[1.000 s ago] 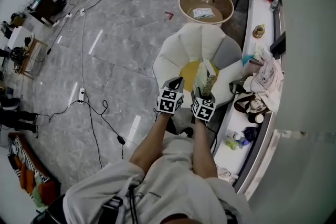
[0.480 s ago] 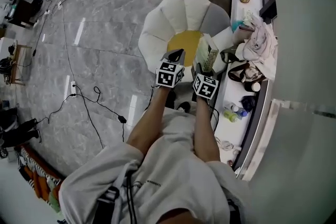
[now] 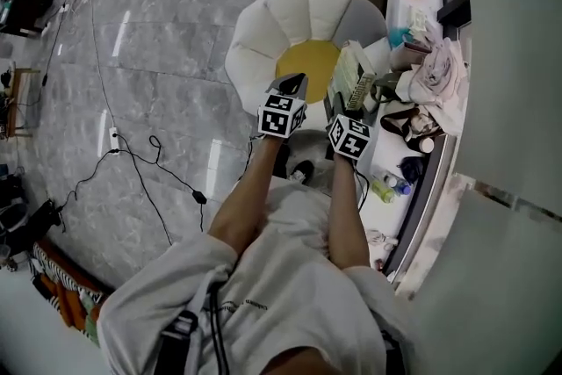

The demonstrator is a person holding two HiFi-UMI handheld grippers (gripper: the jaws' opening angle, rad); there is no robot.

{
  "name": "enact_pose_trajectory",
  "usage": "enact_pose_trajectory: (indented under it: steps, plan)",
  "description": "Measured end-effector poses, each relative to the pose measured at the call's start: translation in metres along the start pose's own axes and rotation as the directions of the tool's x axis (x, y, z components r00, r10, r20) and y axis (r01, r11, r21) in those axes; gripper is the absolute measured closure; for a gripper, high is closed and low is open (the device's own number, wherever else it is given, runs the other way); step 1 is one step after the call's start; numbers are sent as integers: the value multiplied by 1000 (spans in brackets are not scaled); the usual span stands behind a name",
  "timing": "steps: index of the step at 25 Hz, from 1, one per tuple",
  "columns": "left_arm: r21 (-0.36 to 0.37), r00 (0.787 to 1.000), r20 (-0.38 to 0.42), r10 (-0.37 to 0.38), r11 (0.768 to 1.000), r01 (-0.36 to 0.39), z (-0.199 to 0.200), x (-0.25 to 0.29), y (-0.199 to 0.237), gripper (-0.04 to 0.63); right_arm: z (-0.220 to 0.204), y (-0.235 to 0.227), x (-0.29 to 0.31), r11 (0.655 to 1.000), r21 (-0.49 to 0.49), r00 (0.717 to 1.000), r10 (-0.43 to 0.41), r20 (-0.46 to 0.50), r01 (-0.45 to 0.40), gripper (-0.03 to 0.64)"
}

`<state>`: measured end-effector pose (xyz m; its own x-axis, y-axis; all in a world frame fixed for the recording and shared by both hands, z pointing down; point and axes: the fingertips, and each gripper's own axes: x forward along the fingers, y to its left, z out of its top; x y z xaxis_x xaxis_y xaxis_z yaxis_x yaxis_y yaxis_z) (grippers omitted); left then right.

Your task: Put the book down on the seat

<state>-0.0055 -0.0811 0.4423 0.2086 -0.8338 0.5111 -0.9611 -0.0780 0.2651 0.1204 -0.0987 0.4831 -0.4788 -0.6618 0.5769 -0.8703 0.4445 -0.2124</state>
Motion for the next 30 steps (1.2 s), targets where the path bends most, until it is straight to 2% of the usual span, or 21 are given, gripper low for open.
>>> enact_pose_trajectory:
  steps: [4,9,13,17,20,26,30]
  plan:
    - [-12,999,-31,-6,1000,6,-1,18,36,586,4,0,32,1000,-28,998,10,-65,-12,460]
    - [-31,996,-93,1,1000,-4,-15,38,91,586,6,2,78,1000,22,994,12,-106,-10,459]
    - [-19,989,-146,-23,1000,20,-22,59,120,586,7,4,109,998,58,991,9,-131,-2,459]
    - [14,981,-187,-55,998,59,-25,80,136,586,5,6,131,995,98,990,4,-142,10,460]
    - [30,973,-214,-85,995,93,-28,94,143,586,2,10,143,996,92,988,7,-155,7,459]
    - [-51,957,-264,-120,993,111,-47,129,159,586,-4,4,175,996,87,984,5,-180,10,459]
    - [-38,943,-304,-136,991,130,-61,147,164,586,-7,-9,200,996,82,982,-23,-187,39,459]
